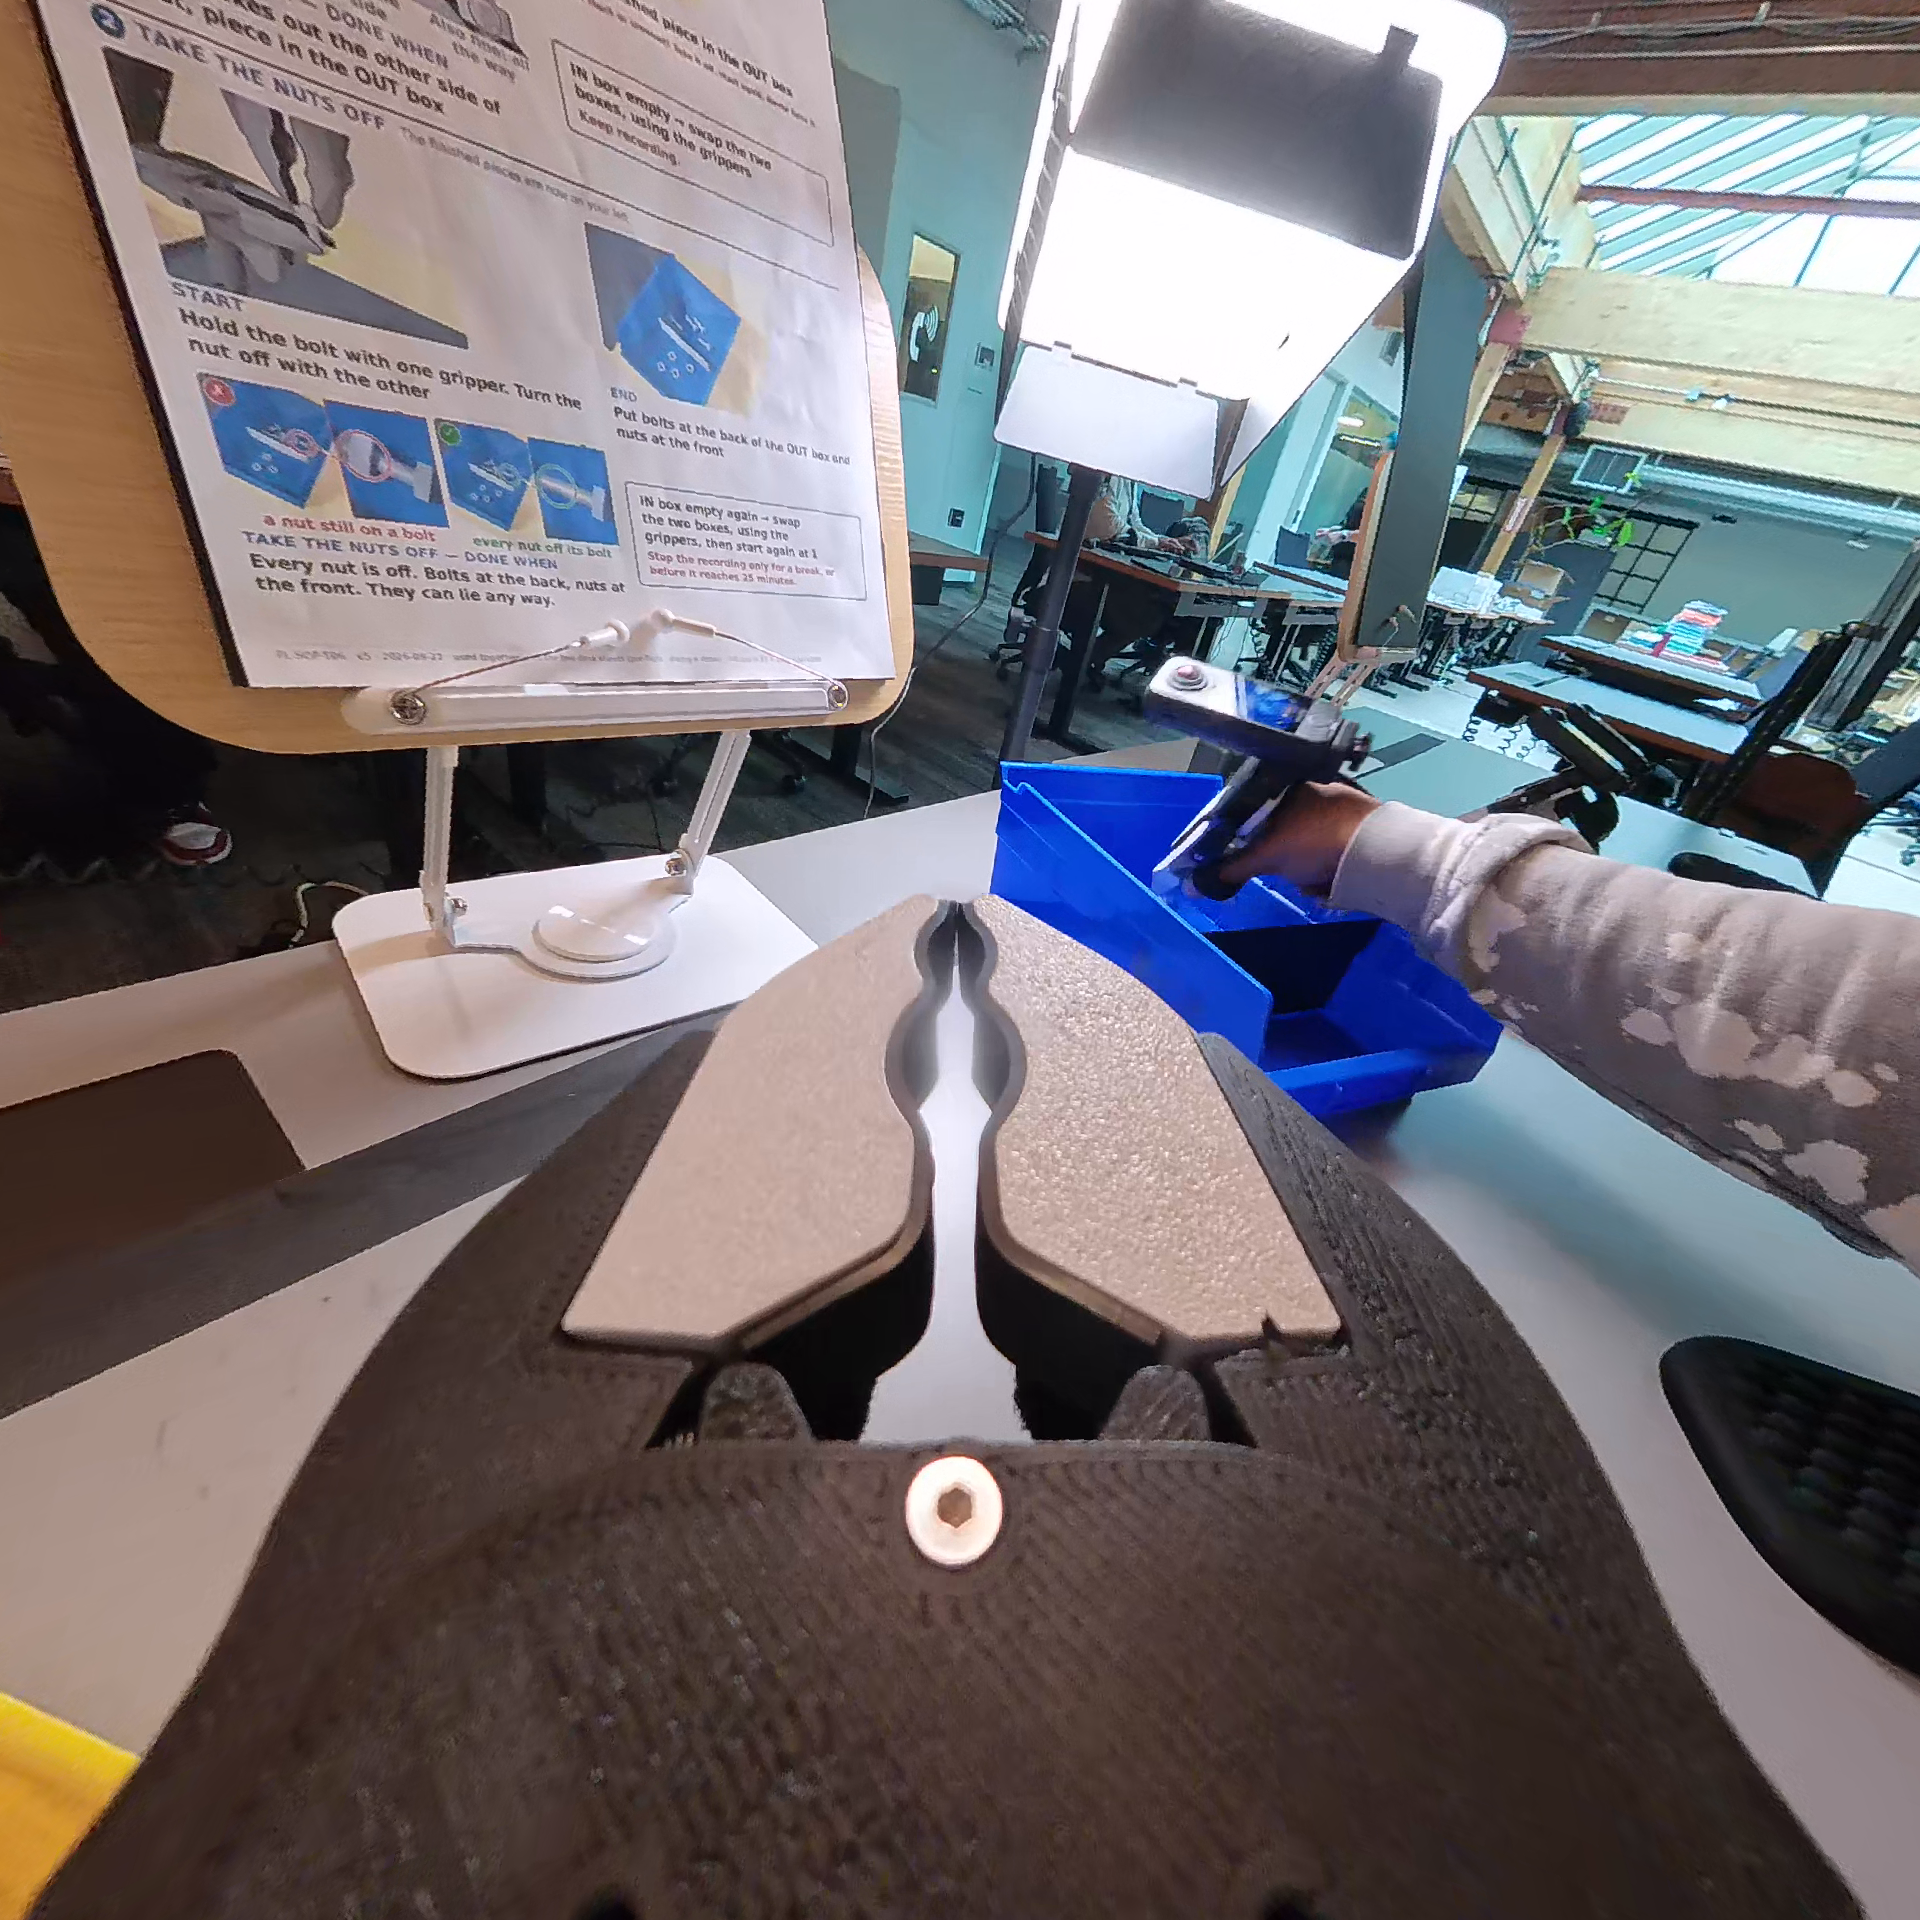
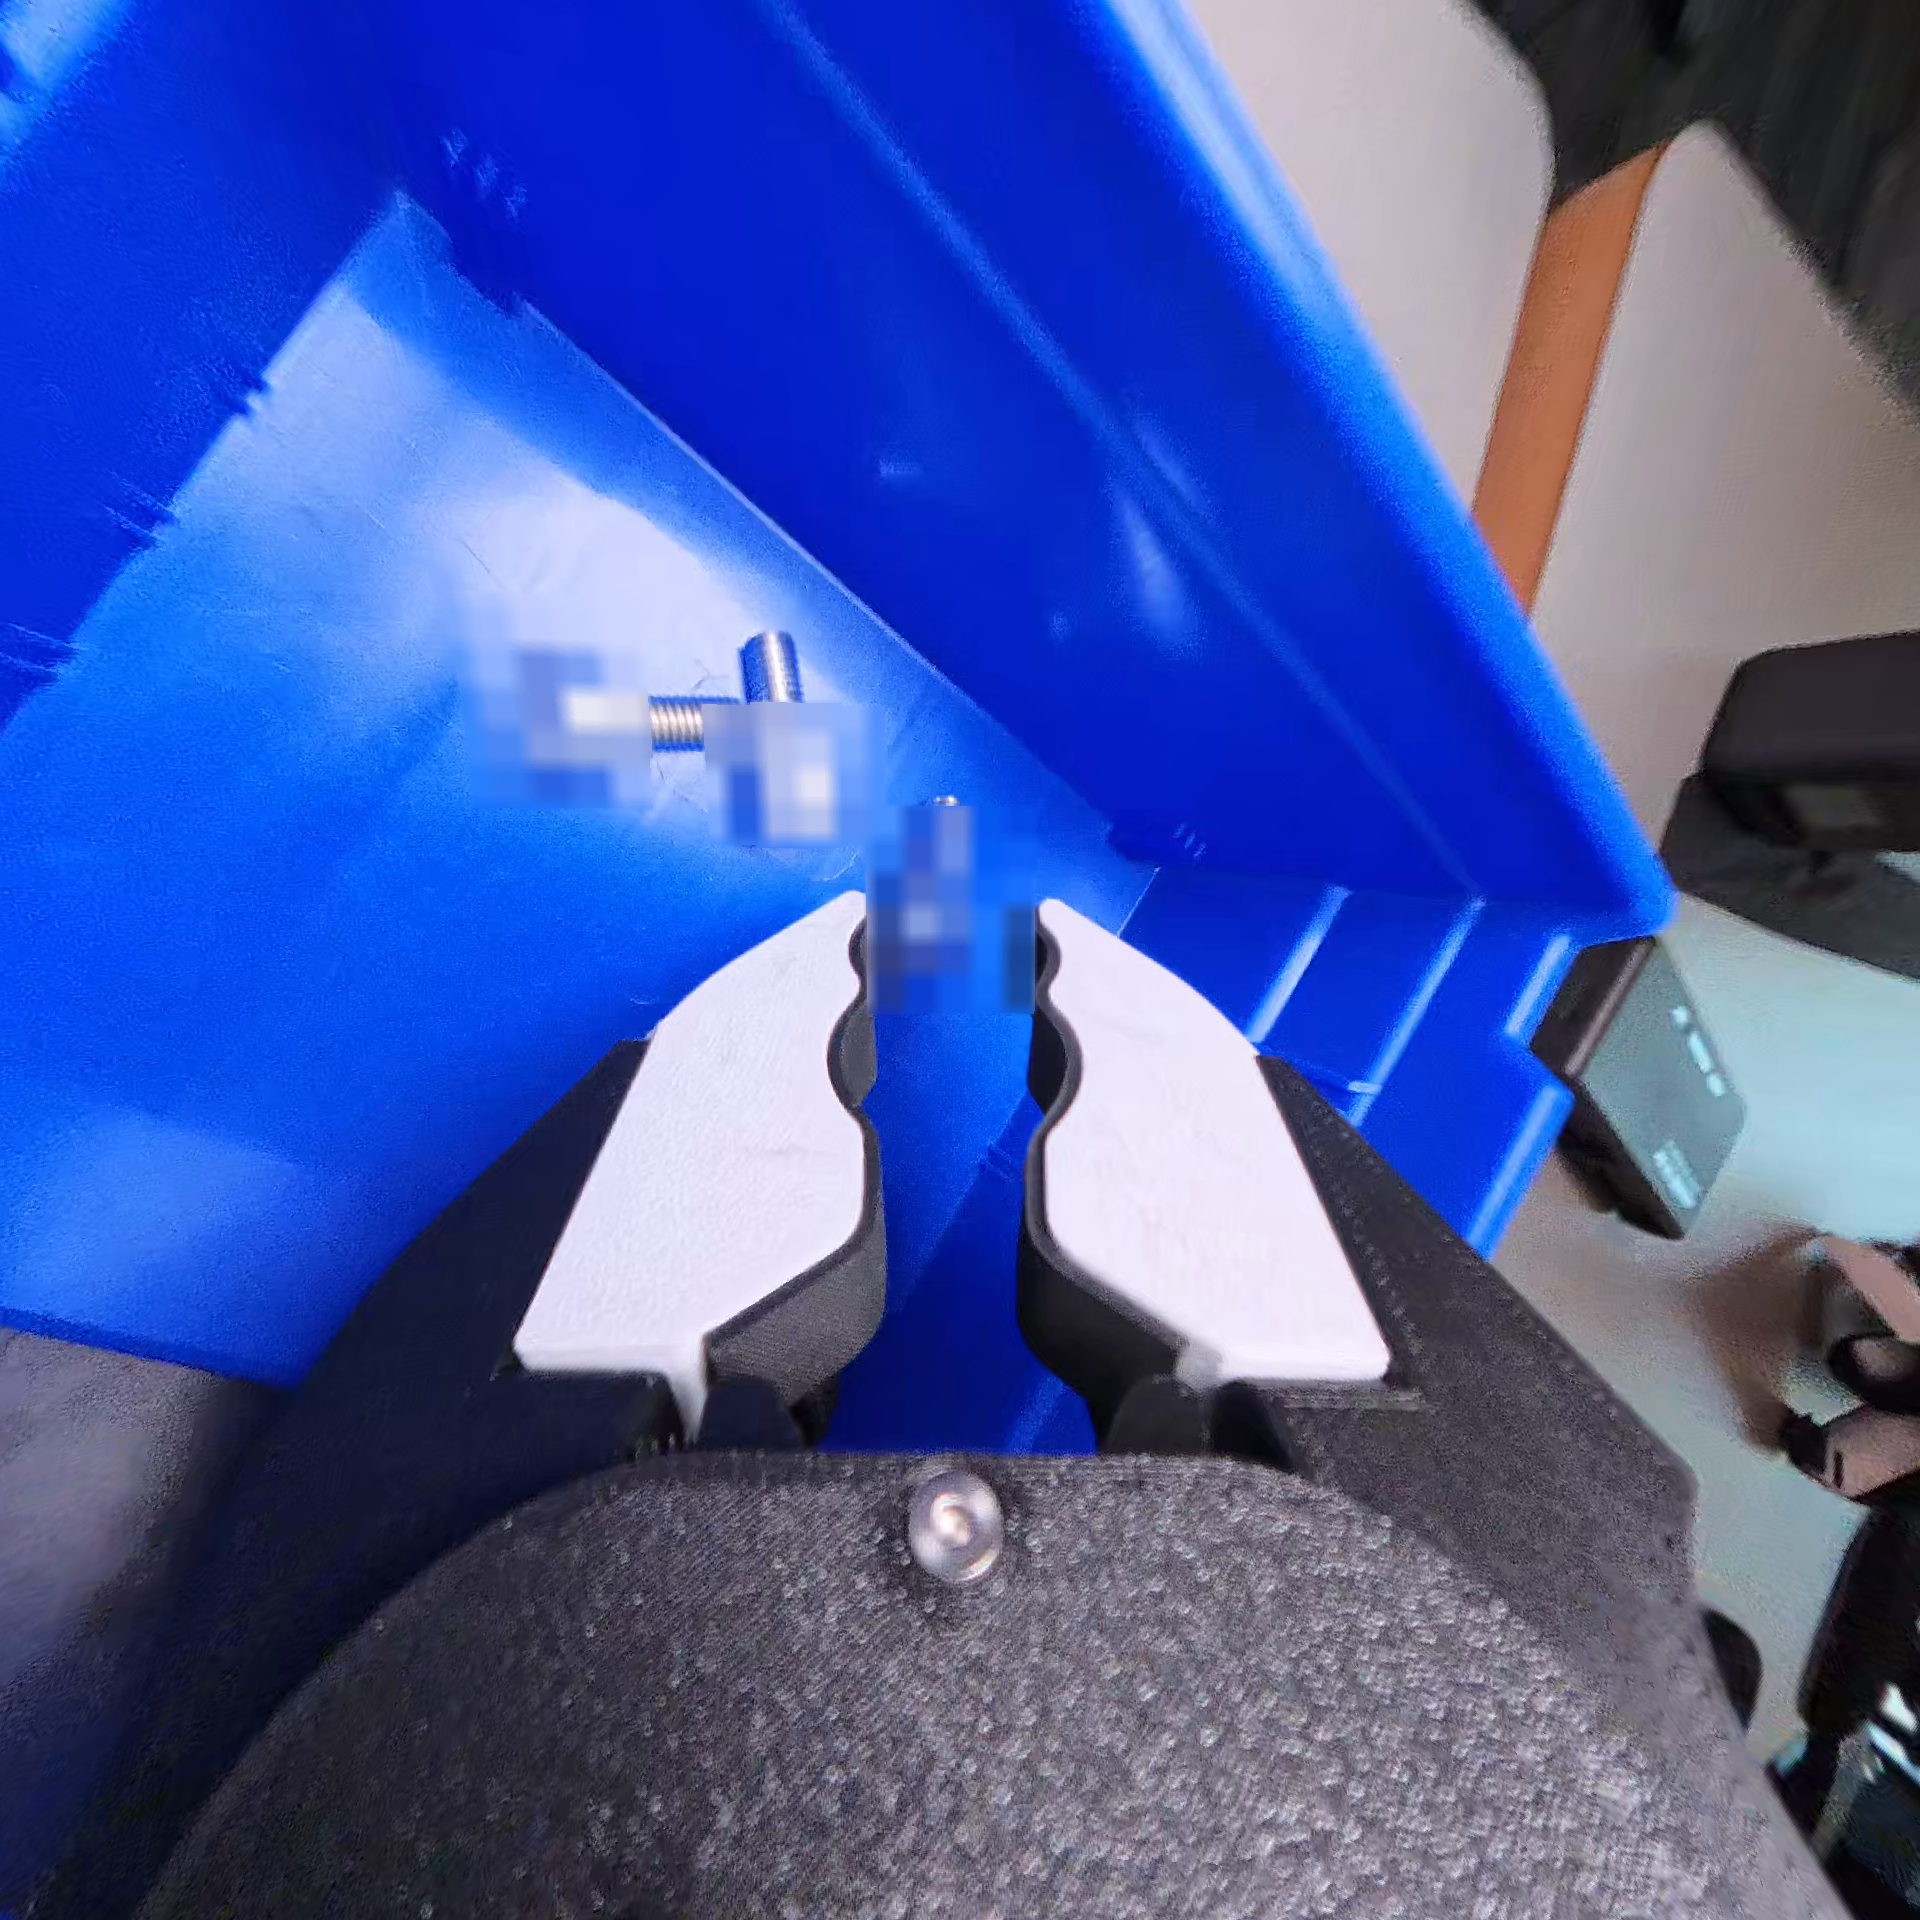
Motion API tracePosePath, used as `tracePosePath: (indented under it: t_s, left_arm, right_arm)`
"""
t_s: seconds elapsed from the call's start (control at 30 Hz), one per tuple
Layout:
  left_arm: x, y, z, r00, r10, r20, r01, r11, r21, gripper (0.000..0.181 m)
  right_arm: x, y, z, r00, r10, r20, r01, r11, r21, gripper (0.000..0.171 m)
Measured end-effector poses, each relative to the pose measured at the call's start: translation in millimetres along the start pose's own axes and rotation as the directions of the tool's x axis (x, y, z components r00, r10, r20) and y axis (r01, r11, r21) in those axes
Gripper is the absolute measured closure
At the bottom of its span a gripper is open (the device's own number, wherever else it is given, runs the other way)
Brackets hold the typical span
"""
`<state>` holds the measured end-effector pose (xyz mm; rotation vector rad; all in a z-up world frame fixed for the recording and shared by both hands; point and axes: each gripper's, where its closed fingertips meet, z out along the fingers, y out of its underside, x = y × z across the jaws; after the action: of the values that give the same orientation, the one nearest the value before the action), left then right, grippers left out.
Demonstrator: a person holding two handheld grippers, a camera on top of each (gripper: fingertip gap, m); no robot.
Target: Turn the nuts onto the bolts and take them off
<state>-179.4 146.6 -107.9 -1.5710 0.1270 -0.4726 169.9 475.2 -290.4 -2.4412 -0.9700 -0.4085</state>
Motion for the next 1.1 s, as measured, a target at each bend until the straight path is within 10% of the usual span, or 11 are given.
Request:
tracePosePath:
  t_s: [0.2,0.53,0.77,1.1]
  left_arm:
    - [-4,-6,-4,1.000,0.012,0.020,-0.012,1.000,0.009,0.181]
    - [-55,-46,-58,0.972,0.145,0.185,-0.133,0.988,-0.077,0.173]
    - [-167,-39,-103,0.903,0.206,0.377,-0.013,0.890,-0.456,0.148]
    - [-307,87,-156,0.774,0.190,0.604,0.423,0.556,-0.716,0.136]
  right_arm:
    - [-10,-22,-77,0.998,-0.007,0.055,-0.011,0.948,0.317,0.138]
    - [-164,35,-264,0.794,-0.299,0.529,-0.308,0.553,0.774,0.142]
    - [-241,89,-254,0.688,-0.382,0.617,-0.374,0.542,0.753,0.147]
    - [-247,95,-260,0.696,-0.439,0.569,-0.386,0.439,0.811,0.157]
